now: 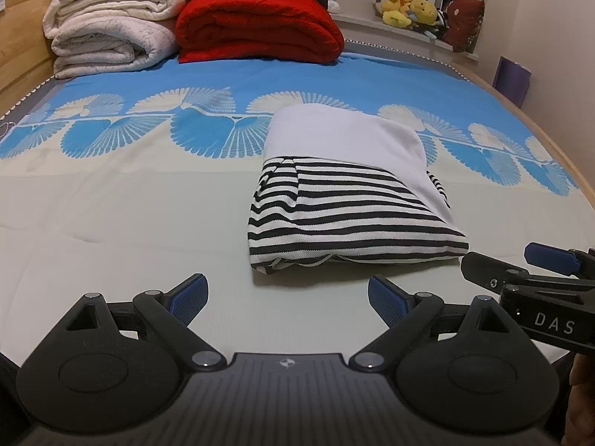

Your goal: Fold small clothes

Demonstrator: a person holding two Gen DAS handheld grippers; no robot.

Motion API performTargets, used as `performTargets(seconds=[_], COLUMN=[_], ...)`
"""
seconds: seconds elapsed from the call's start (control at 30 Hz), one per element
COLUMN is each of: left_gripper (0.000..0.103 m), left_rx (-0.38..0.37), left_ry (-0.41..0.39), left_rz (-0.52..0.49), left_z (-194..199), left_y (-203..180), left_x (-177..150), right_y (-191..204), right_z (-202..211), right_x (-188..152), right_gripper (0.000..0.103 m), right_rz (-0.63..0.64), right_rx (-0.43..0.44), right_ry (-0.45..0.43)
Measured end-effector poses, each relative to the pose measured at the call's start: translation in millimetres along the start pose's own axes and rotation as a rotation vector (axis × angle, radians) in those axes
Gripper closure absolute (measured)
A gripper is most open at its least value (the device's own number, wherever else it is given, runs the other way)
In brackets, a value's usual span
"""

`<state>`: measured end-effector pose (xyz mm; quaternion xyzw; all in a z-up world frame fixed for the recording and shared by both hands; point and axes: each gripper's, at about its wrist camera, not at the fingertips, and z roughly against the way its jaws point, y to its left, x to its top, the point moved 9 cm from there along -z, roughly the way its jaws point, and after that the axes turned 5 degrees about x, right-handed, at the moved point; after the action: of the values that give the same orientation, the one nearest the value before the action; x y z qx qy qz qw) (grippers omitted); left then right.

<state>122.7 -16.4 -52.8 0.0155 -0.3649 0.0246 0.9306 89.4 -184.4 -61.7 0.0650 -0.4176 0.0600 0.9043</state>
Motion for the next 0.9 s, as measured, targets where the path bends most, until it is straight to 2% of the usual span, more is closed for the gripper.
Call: performTargets(seconds=[0.9], left_gripper=[0.008], left_rx=[-0.02], left_ry=[-0.024], left_rz=[-0.024], left_z=[2.3], left_y=[-5.8], left_x=[3.1], right_y=[-0.8], right_z=[0.4], right_x=[1.5], right_gripper=[0.018], right_rz=[0.001], right_rx=[-0.002], right_ry=[-0.005])
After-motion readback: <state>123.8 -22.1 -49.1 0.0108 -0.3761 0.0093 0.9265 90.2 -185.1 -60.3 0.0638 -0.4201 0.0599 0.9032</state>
